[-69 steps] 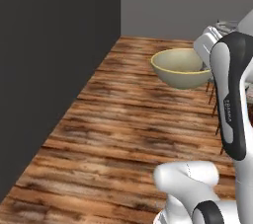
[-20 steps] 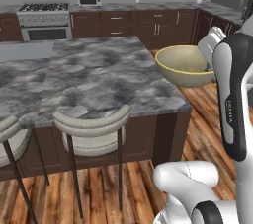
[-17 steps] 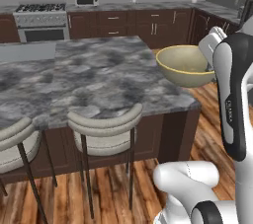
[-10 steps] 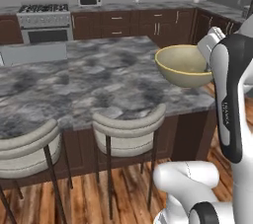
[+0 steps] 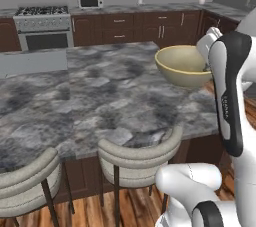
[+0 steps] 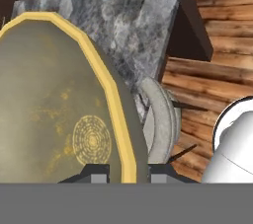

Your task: Pick up the bowls from the cabinet and place each bowl in front of a stool on the dining counter.

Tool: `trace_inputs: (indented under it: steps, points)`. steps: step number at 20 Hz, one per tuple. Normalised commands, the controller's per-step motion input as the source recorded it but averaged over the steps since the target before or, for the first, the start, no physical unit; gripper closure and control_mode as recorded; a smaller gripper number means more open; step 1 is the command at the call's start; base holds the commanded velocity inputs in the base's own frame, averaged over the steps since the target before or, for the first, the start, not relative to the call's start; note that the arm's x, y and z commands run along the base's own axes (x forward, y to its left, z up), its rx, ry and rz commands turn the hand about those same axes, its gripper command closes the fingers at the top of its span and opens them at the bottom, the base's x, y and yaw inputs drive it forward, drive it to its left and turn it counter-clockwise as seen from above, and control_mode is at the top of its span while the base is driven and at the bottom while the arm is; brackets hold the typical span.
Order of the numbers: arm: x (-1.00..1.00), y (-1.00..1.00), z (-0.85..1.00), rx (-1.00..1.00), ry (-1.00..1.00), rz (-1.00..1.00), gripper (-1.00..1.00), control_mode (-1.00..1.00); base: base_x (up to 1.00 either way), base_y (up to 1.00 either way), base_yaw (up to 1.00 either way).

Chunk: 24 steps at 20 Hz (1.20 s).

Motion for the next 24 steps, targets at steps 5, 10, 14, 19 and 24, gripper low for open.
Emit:
trace_inputs:
  steps: [5,10,14,19,24]
  points:
    - [1.00,0.45,-0.81,-0.02,0.04,-0.02,1.00,-1.00,0.00,0.00,0.00]
    - [1.00,0.33,-1.00,0.00,0.11,0.00,1.00,-1.00,0.00,0.00,0.00]
    - [1.00,0.15,-0.92,0.00,0.10,0.00,1.00,-1.00,0.00,0.00,0.00]
    - [0.96,0.04,-0.80,0.01,0.28,0.02,1.00,-1.00,0.00,0.00,0.00]
    - [1.00,0.12,-0.93,0.01,0.11,0.10,1.00,-1.00,0.00,0.00,0.00]
